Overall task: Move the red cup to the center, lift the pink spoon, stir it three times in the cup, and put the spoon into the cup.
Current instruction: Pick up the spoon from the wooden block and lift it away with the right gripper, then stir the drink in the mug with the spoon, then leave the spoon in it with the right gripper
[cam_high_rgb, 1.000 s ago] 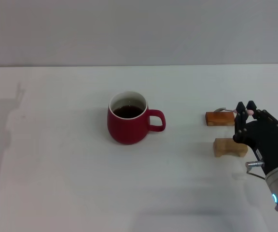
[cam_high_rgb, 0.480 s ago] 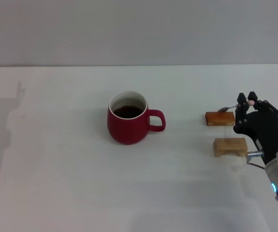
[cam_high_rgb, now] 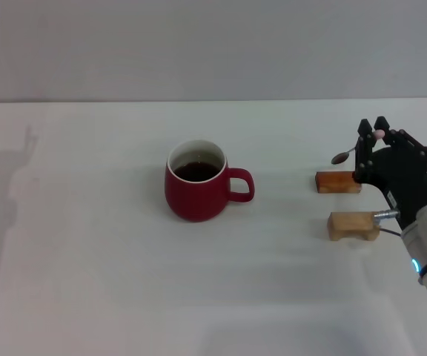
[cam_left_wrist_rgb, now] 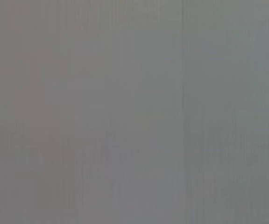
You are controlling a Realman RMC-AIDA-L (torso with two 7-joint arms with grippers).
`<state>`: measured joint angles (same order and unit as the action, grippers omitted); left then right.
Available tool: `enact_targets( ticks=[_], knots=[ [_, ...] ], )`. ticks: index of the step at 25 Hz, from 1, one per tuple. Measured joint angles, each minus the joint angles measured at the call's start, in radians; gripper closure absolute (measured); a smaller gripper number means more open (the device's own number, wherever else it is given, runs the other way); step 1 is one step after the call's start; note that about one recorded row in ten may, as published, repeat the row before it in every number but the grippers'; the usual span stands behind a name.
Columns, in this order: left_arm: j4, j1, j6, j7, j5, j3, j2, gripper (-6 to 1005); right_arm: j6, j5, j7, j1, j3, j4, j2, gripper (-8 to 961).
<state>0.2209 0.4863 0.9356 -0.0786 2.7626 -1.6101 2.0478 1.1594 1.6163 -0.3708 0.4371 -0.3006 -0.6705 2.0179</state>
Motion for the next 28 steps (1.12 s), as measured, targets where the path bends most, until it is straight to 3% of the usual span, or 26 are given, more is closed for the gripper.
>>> enact_targets(
  ticks=[8,18,25,28],
  knots=[
    [0.001,0.000,0.000,-0.006,0.000,-0.003,0.001,165,-0.046,0.065,-0.049,0.010,-0.080,-0.056,-0.014,785],
    [0.005,-0.007,0.000,-0.010,0.000,-0.004,0.004,165,-0.271,0.333,-0.050,-0.013,-0.352,-0.131,-0.006,786],
    [0.006,-0.008,0.000,-0.011,0.000,-0.004,0.006,165,-0.386,0.438,-0.051,-0.014,-0.457,-0.179,-0.004,786],
    [0.006,-0.009,0.000,-0.012,0.000,-0.004,0.007,165,-0.431,0.501,-0.051,-0.014,-0.506,-0.204,0.006,786]
  ],
)
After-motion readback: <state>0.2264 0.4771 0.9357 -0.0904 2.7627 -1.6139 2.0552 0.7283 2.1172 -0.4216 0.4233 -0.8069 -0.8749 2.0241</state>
